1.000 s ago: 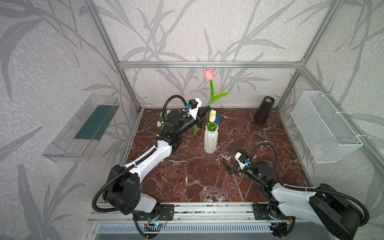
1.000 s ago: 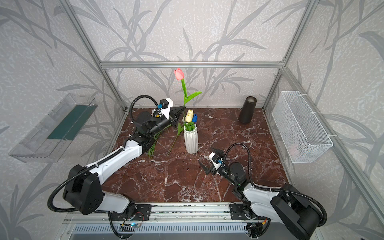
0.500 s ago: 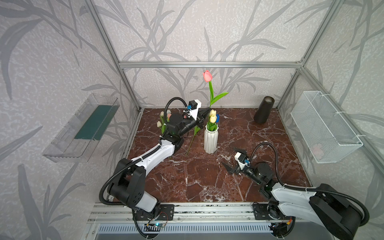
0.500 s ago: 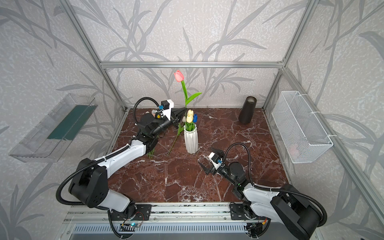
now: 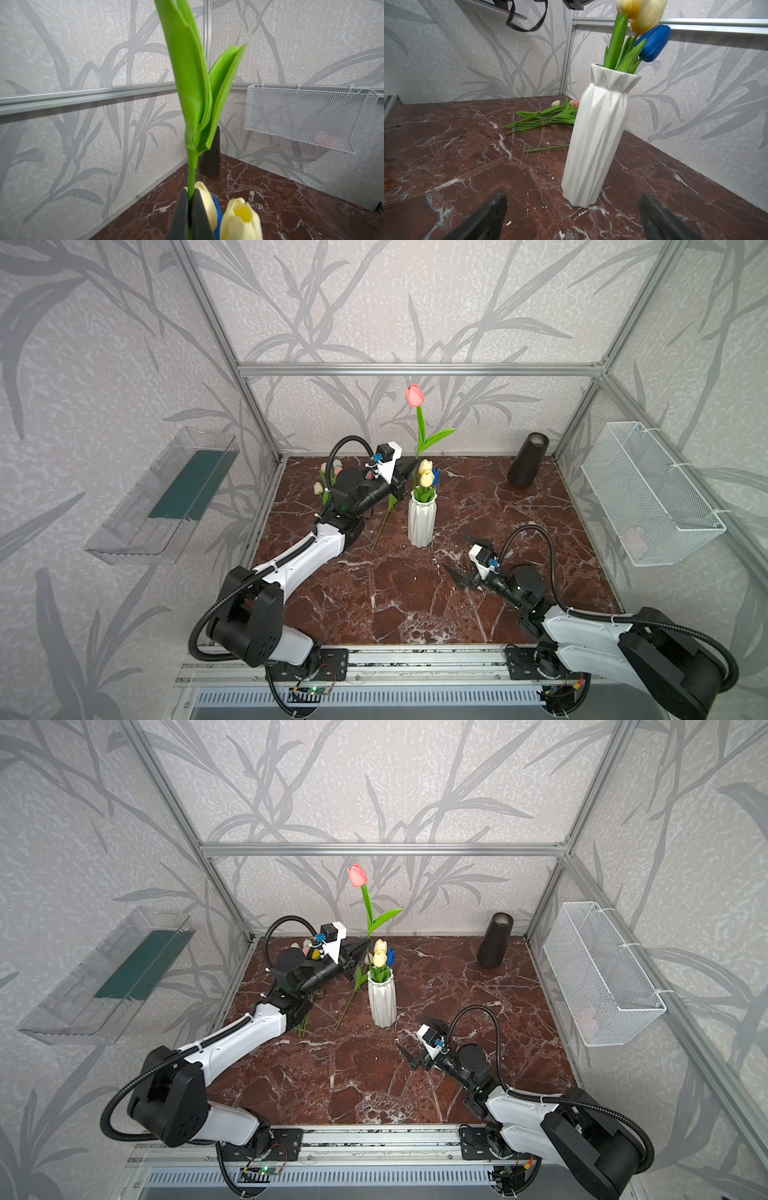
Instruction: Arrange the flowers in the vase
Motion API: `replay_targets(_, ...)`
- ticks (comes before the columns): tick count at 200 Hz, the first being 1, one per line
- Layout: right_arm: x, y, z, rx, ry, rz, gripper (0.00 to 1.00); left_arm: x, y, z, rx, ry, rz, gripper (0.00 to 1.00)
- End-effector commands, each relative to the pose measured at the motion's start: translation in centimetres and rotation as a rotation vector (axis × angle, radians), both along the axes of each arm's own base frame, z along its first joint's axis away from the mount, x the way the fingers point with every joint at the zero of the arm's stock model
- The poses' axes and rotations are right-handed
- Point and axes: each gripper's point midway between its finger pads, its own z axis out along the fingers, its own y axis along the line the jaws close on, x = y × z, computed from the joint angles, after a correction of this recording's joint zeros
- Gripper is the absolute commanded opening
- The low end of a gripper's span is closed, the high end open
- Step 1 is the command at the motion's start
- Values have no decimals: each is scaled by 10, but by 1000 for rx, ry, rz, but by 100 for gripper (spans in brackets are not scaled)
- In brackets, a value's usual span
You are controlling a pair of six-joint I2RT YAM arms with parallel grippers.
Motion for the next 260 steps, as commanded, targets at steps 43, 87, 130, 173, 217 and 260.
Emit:
replay_targets(43, 2, 6, 13, 26, -44, 14, 99, 5, -8, -1, -27, -13, -36, 0)
replay_targets(87, 2, 6, 12, 22, -40, 15, 99, -9, -5, 39, -60, -61, -60, 0)
replay_targets(130, 1, 7, 13, 27, -41, 21, 99, -11, 0, 52, -24, -82, -28, 0)
replay_targets(173, 1, 7, 13, 26, -40, 21, 99, -4, 1, 53, -14, -88, -9, 0)
replay_targets(217, 1, 8, 12, 23, -36, 23, 99, -7, 10, 70, 15, -124, 24, 0)
replay_targets(260, 1, 8, 13, 27, -45, 26, 99, 8, 0, 39, 10, -56, -10, 0)
